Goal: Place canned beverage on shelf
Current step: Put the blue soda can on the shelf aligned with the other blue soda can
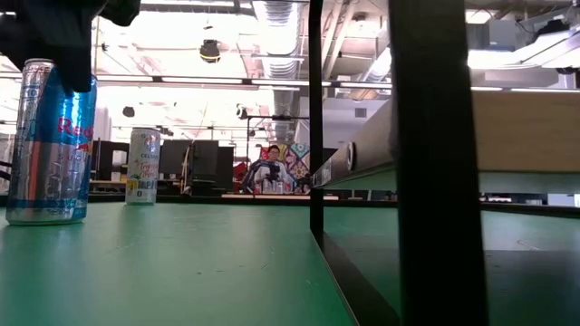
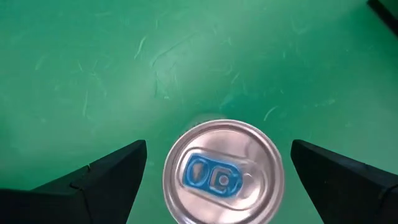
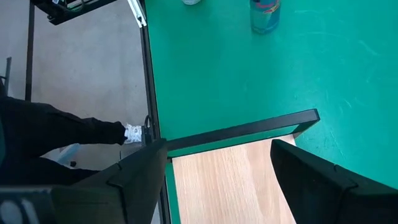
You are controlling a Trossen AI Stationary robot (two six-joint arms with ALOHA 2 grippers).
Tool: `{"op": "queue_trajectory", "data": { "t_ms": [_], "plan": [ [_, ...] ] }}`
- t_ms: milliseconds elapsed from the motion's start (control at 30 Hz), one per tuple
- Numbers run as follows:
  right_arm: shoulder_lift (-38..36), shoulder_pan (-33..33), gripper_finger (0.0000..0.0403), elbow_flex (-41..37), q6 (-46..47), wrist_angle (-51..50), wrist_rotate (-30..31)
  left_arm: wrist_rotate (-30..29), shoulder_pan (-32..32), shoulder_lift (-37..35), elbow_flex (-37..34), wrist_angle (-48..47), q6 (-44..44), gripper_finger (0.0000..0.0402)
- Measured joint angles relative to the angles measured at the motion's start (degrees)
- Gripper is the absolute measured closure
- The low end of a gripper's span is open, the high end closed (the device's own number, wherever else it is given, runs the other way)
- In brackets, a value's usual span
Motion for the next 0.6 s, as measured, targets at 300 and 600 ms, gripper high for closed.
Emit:
{"op": "queue_trajectory", "data": {
  "t_ms": [300,600],
  "plan": [
    [0.0,0.02,0.0091,0.0,0.0,-0.55,0.0,-0.42,0.02,0.27,-0.02,0.57,2.47,0.0039],
    [0.0,0.09,0.0091,0.0,-0.24,-1.29,0.0,0.88,1.01,0.27,-0.02,0.61,7.51,0.0112]
  ]
}}
